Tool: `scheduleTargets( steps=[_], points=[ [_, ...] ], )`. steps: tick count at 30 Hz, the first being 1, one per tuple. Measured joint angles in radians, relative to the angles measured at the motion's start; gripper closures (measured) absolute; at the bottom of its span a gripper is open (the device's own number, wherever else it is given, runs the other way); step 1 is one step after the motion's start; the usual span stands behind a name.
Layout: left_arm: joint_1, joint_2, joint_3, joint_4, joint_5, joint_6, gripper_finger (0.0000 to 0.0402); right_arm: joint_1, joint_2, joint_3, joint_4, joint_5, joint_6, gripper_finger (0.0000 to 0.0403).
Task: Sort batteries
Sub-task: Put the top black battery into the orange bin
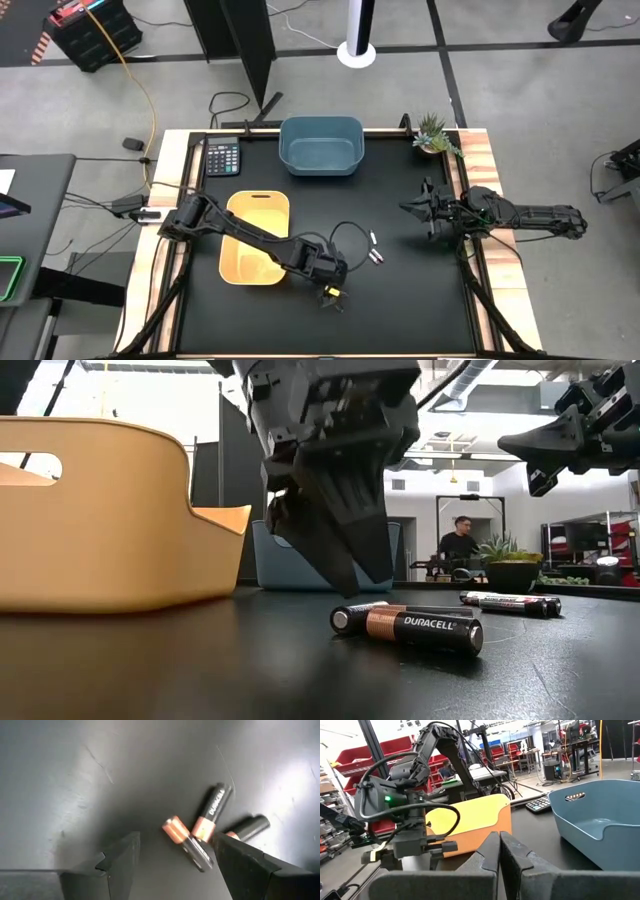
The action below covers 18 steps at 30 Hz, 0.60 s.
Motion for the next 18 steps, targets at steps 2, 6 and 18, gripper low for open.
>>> scheduleTargets(
  steps=[2,6,18],
  points=[
    [0.001,-0.001,0.0,0.004,-0.025,-0.012,0.0152,0.0,0.0,0.0,-0.001,0.0,0.0,0.0372],
    [0.001,-0.001,0.0,-0.004,-0.032,-0.011,0.0152,0.0,0.0,0.0,-0.012,0.0,0.0,0.0372],
    [-0.01,0.03,0.0,0.001,-0.011,-0.017,0.0152,0.0,0.0,0.0,-0.016,0.0,0.001,0.0372]
  ],
)
